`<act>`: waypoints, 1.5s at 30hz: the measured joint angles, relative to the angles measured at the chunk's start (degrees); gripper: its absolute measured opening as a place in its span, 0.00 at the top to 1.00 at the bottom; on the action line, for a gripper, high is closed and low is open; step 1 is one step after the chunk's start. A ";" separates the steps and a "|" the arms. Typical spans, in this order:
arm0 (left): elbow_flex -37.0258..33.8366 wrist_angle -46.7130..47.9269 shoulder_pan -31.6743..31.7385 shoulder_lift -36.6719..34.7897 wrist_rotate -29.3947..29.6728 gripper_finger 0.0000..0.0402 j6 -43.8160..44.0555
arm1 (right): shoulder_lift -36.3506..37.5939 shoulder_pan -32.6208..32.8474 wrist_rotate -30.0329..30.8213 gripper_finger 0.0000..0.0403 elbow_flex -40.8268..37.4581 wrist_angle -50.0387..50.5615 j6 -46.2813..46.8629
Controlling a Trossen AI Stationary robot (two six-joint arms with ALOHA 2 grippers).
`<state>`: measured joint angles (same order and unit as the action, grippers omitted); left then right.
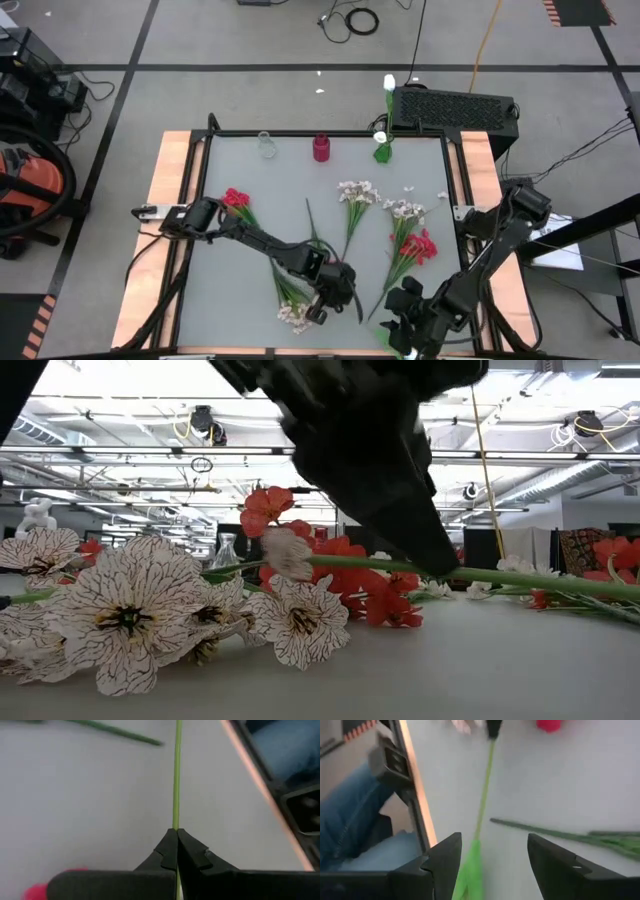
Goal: Sort flowers into vase by color
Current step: Put the bottom white tulip into the green vase
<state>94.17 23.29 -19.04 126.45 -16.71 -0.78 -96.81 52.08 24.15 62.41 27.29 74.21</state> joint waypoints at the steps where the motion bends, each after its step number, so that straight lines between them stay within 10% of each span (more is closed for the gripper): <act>1: 0.00 0.02 0.35 0.00 0.04 1.00 0.33 | -0.93 -0.29 -1.29 0.45 0.00 -0.22 0.13; 19: 0.02 -0.02 0.76 -0.07 0.13 1.00 -0.02 | -9.69 -3.31 -6.27 0.50 0.00 -2.31 -6.18; 32: 0.09 -1.20 0.78 -0.07 0.11 0.99 0.38 | -10.51 -3.37 -11.99 0.96 0.00 -2.76 -7.45; 45: 0.17 -4.06 -3.46 -7.55 14.40 0.49 0.22 | -5.71 -5.16 -18.64 0.99 11.85 20.35 -9.08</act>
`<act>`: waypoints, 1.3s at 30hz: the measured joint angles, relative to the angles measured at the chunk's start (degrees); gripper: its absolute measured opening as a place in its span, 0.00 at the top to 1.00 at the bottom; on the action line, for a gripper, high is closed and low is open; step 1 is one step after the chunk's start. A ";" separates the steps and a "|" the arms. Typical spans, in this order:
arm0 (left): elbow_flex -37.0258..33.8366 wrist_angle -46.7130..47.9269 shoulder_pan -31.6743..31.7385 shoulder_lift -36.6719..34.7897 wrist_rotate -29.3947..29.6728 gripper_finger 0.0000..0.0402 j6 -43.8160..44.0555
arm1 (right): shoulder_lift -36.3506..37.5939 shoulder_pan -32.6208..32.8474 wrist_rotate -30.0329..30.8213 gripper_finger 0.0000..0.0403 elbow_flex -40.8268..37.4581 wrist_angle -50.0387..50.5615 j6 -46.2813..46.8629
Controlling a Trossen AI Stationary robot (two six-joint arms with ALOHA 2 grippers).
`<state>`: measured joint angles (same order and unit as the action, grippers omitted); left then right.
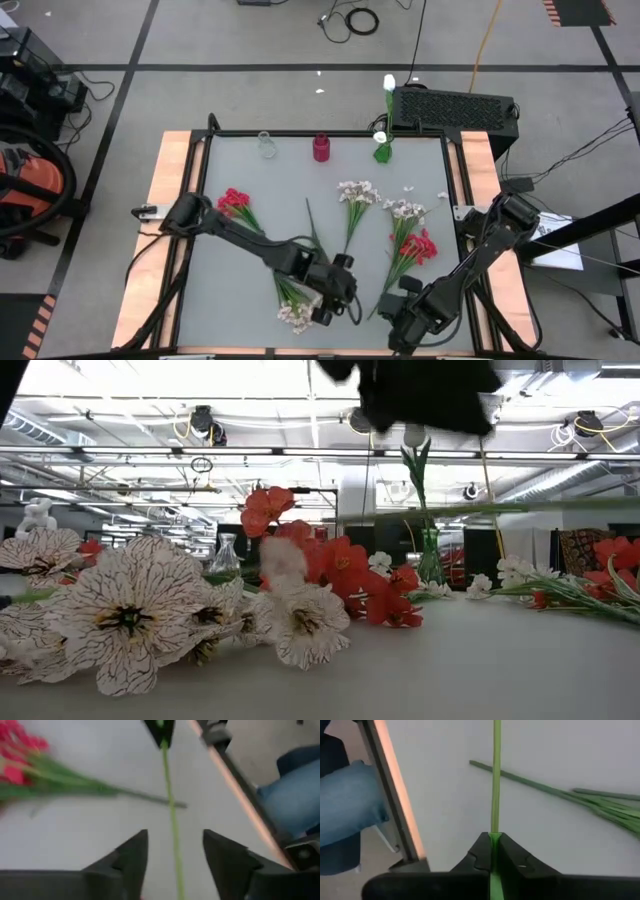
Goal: Sort flowers into vase by color
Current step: Put the bottom white tulip into the green vase
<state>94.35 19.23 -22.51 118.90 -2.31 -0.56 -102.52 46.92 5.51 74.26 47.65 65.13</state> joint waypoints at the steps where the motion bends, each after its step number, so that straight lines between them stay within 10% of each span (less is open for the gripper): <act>1: 0.00 -0.74 -0.57 -0.47 1.12 0.46 -0.05 | 0.06 0.00 0.03 0.99 1.79 2.55 0.01; 12: 0.02 -11.38 -3.26 1.34 10.75 0.38 -5.19 | 0.16 -1.60 0.74 0.99 10.81 12.62 -0.75; 28: -0.04 -10.00 -1.15 2.31 11.37 0.67 -5.95 | 0.15 -2.23 3.66 0.99 11.01 14.83 -2.83; 39: -0.07 -6.88 -0.76 2.61 11.58 0.70 -6.29 | 0.15 -2.29 3.64 0.99 11.01 14.77 -2.83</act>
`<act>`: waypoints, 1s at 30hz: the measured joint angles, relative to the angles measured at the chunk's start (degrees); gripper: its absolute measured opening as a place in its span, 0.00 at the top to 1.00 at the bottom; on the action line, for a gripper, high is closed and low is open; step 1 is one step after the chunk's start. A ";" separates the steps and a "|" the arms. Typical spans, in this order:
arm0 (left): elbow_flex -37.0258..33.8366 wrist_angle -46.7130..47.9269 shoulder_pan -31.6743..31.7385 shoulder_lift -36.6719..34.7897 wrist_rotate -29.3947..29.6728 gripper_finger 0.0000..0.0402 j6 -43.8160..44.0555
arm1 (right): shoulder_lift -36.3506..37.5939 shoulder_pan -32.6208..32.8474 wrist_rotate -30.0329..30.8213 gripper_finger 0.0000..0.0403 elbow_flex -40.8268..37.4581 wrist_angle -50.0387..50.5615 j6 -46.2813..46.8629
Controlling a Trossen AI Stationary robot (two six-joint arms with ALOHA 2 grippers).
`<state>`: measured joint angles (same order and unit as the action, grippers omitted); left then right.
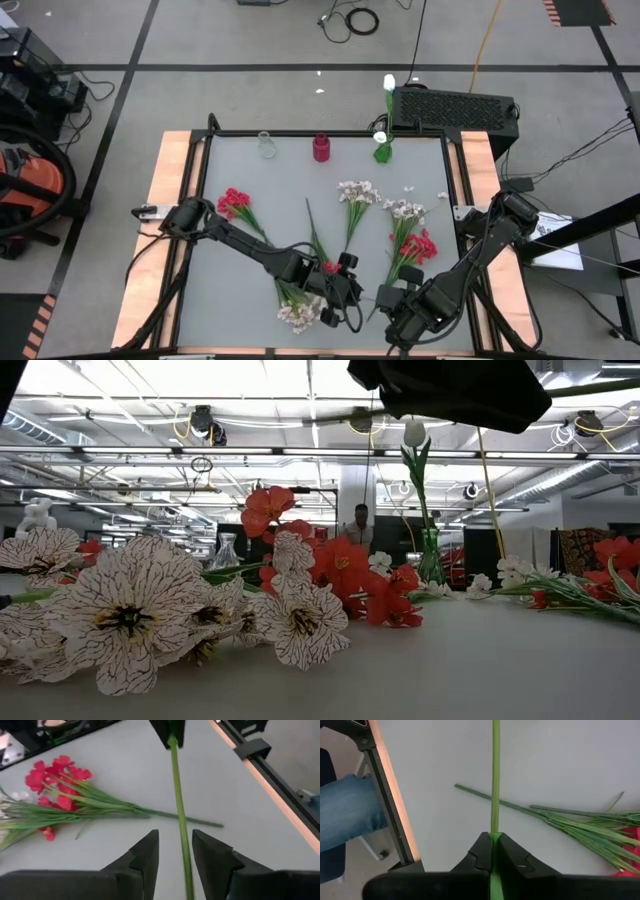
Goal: Sort flowers into vase by color
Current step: Put the bottom white tulip into the green vase
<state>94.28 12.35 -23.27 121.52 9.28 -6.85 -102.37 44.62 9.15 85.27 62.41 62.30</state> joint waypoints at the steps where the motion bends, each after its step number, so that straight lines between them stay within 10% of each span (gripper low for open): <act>1: 0.00 0.53 0.00 0.04 -0.15 0.70 -0.06 | 0.00 -0.02 -0.02 0.99 0.00 -0.04 0.00; 17: 0.00 2.12 0.85 0.15 -0.46 0.97 -1.09 | 0.00 -0.02 1.55 0.97 -0.04 -0.32 0.22; 30: -0.09 30.73 3.60 -7.70 0.74 0.99 8.96 | 0.79 0.80 15.85 0.54 9.82 17.56 -3.33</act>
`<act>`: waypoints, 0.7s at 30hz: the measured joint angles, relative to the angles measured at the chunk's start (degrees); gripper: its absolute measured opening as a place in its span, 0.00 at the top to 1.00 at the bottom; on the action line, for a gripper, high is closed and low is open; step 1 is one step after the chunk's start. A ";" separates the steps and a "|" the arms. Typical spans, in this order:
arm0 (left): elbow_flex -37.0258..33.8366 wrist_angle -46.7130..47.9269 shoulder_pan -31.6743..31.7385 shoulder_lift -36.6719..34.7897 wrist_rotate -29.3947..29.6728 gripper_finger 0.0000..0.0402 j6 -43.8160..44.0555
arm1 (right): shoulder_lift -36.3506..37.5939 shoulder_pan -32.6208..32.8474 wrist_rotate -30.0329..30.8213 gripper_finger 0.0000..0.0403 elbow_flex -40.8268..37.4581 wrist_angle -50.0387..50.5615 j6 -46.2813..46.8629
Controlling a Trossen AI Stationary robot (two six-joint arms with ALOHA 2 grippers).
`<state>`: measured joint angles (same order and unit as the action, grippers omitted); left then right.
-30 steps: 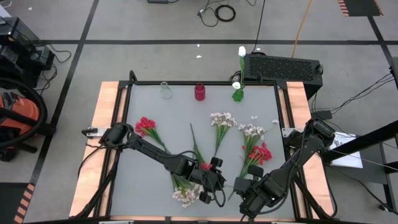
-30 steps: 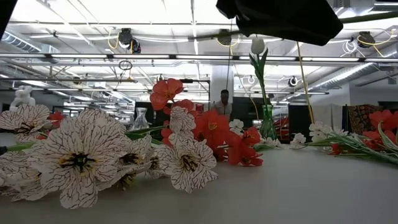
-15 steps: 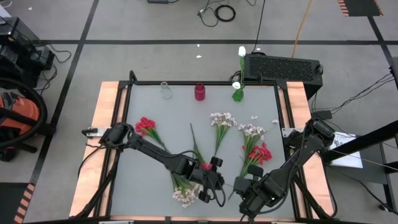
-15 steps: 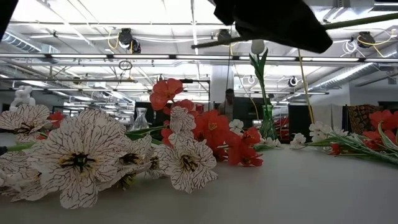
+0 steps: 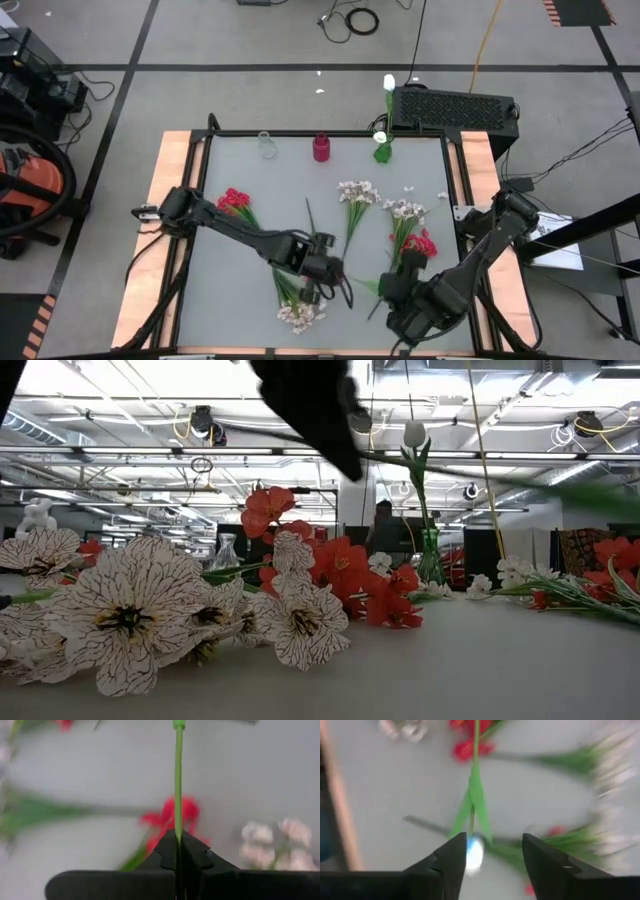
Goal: Sort flowers into vase by color
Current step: Put the bottom white tulip into the green vase
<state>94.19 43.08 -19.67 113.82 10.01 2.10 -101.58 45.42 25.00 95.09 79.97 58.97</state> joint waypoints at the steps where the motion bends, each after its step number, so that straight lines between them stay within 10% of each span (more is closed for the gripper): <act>1: -0.62 2.49 0.21 -1.69 2.03 0.99 2.37 | 0.48 0.80 3.42 0.52 0.62 2.54 -0.03; 12: -16.15 0.29 -0.71 -33.87 17.84 0.99 8.06 | 4.77 9.08 23.04 0.50 0.58 9.10 12.05; 21: -39.89 -44.90 -4.72 -51.86 13.30 0.99 -4.51 | 4.28 2.43 40.69 0.56 -3.94 -23.86 -17.58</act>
<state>54.30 -1.82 -24.39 61.96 23.31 -2.40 -97.30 47.85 65.69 91.15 56.11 41.39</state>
